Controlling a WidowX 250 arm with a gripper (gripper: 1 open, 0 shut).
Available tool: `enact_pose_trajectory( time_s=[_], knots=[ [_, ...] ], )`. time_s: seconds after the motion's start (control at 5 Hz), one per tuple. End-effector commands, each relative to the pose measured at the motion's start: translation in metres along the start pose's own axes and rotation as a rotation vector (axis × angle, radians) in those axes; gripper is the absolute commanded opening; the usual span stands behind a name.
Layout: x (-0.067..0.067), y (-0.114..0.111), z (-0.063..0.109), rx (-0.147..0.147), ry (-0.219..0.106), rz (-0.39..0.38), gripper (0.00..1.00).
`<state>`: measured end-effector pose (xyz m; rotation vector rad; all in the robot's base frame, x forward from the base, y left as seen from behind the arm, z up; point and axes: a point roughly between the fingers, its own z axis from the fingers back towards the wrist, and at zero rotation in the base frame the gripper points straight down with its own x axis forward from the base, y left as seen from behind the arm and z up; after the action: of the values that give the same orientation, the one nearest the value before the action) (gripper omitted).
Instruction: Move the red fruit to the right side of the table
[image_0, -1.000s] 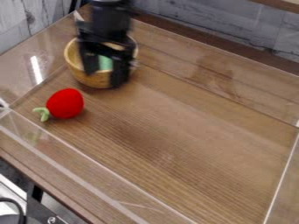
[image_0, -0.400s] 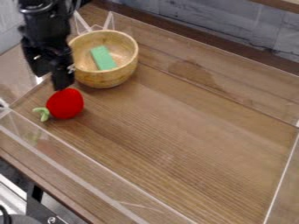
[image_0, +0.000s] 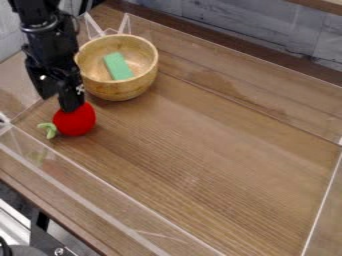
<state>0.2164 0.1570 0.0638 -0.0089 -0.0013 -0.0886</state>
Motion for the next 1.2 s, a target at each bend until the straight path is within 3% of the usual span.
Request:
enact_pose_trajectory(
  time_s=[0.0,1.0],
  knots=[
    [0.004,0.006,-0.002,0.019,-0.023,0.022,1.00],
    [0.016,0.019,-0.024,0.025,-0.024,0.040,1.00]
  ],
)
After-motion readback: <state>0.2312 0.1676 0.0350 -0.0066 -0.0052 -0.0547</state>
